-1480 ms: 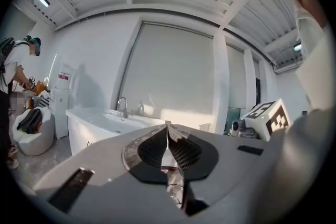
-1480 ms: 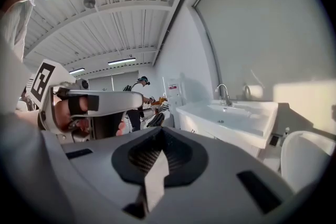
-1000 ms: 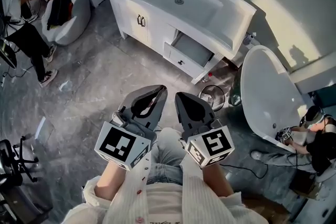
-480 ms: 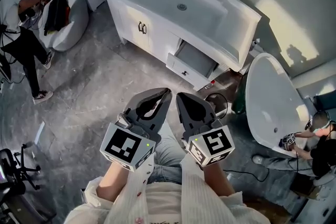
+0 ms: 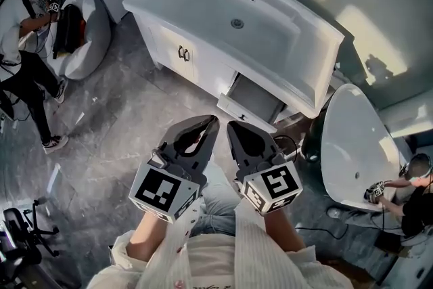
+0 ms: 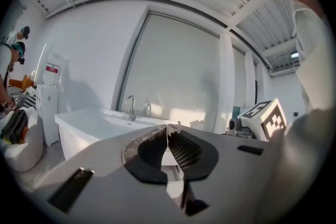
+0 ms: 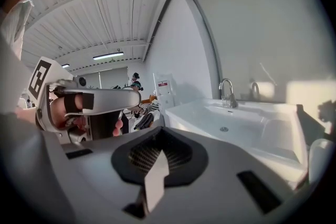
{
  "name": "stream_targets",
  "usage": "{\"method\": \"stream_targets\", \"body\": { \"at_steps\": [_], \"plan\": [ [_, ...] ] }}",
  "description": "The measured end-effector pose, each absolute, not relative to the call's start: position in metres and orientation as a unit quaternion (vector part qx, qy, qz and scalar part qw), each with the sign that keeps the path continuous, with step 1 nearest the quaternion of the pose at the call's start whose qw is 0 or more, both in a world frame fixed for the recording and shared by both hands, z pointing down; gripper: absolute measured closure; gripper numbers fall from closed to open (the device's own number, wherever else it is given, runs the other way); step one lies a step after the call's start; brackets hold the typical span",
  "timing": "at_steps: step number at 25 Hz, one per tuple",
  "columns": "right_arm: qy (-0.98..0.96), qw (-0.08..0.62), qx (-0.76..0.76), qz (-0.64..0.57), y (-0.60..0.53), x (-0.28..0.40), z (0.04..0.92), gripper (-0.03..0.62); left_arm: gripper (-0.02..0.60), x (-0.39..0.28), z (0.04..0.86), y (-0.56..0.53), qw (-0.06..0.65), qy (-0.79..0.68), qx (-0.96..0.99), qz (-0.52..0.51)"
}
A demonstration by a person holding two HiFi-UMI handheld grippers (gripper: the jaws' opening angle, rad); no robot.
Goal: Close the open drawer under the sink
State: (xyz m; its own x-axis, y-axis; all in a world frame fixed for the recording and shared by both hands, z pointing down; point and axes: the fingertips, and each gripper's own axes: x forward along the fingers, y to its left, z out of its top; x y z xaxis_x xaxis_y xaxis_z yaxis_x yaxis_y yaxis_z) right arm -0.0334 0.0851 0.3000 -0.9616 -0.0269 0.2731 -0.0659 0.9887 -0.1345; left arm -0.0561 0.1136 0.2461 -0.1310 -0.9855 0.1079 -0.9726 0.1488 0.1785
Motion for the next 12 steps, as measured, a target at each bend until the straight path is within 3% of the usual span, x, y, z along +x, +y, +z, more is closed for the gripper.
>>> {"method": "stream_targets", "body": {
  "at_steps": [12],
  "plan": [
    [-0.985,0.138,0.073,0.079,0.002,-0.082,0.292,0.585,0.565,-0.113,0.235,0.027,0.097,-0.721,0.686,-0.028]
  ]
}}
